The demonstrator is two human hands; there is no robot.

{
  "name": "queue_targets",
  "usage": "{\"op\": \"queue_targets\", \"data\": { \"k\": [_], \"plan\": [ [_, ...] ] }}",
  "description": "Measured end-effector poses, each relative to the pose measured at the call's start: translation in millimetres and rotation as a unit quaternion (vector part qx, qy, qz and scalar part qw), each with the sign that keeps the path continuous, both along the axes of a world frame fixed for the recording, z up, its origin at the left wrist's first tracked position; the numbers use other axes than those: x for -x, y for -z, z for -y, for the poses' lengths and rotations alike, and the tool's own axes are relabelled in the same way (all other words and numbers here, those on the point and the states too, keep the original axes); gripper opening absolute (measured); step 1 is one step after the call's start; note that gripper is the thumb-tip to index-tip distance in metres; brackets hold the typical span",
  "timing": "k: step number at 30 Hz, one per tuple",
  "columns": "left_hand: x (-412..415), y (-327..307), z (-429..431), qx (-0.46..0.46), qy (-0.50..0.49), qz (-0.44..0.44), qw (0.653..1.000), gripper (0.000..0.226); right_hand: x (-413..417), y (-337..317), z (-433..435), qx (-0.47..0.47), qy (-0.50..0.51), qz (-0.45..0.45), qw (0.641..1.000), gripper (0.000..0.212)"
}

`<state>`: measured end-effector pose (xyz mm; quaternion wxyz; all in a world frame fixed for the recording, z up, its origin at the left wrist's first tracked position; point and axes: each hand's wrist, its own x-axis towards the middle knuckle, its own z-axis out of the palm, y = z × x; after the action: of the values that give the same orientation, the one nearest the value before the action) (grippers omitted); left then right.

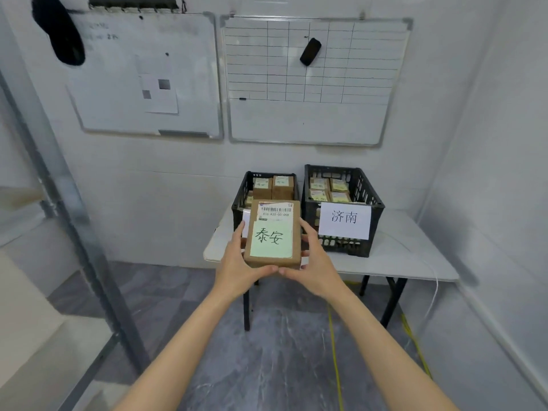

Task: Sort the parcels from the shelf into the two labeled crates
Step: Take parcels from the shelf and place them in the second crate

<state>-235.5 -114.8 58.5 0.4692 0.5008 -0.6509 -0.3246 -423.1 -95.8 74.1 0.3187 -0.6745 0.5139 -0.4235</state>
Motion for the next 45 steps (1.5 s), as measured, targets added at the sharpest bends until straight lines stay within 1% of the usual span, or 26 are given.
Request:
{"op": "queue_targets", "data": {
  "k": [4, 7, 13, 17, 22, 23, 26, 28, 34, 39, 45],
  "plan": [
    [19.1, 10.4, 39.3, -0.003, 0.012, 0.004, 1.0, 0.102, 12.6, 9.5, 36.9, 0.001, -0.012, -0.024, 1.0, 0.107],
    [34.3, 16.7, 71.7, 0.009, 0.014, 0.007, 1.0, 0.1, 26.1, 19.0, 72.5, -0.006, -0.002, -0.036, 0.999, 0.106],
    [63.5, 23.9, 156.6, -0.01, 0.0, -0.002, 1.0, 0.107, 54.4, 25.4, 162.9, 0.002, -0.001, -0.079, 0.997, 0.106],
    [84.8, 20.4, 218.1, -0.005, 0.01, -0.007, 1.0, 0.103, 75.5, 19.4, 227.2, 0.009, -0.006, -0.081, 0.997, 0.105],
    [111.8, 15.8, 288.8, 0.002, -0.003, -0.011, 1.0, 0.114, 100.4, 17.4, 308.4, 0.016, -0.023, -0.093, 0.995, 0.105],
    [114.7, 16.4, 299.5, 0.003, -0.005, -0.008, 1.0, 0.111, 103.1, 18.4, 322.0, 0.017, -0.028, -0.093, 0.995, 0.105],
    [116.4, 24.3, 329.7, 0.007, -0.023, 0.012, 1.0, 0.094, 106.1, 25.3, 358.0, 0.008, -0.035, -0.087, 0.996, 0.106],
    [114.1, 30.2, 350.9, 0.008, -0.035, 0.018, 0.999, 0.09, 105.6, 30.4, 380.6, 0.0, -0.041, -0.08, 0.996, 0.107],
    [102.9, 47.1, 419.3, -0.011, -0.04, 0.011, 0.999, 0.09, 98.7, 43.3, 449.8, -0.014, -0.059, -0.09, 0.994, 0.103],
    [89.7, 58.0, 485.6, -0.052, -0.022, -0.005, 0.998, 0.09, 92.2, 48.9, 506.8, -0.037, -0.06, -0.089, 0.994, 0.104],
    [75.4, 81.5, 561.1, -0.08, -0.001, 0.003, 0.997, 0.091, 89.2, 58.9, 569.5, -0.069, -0.022, -0.101, 0.992, 0.108]
  ]
}}
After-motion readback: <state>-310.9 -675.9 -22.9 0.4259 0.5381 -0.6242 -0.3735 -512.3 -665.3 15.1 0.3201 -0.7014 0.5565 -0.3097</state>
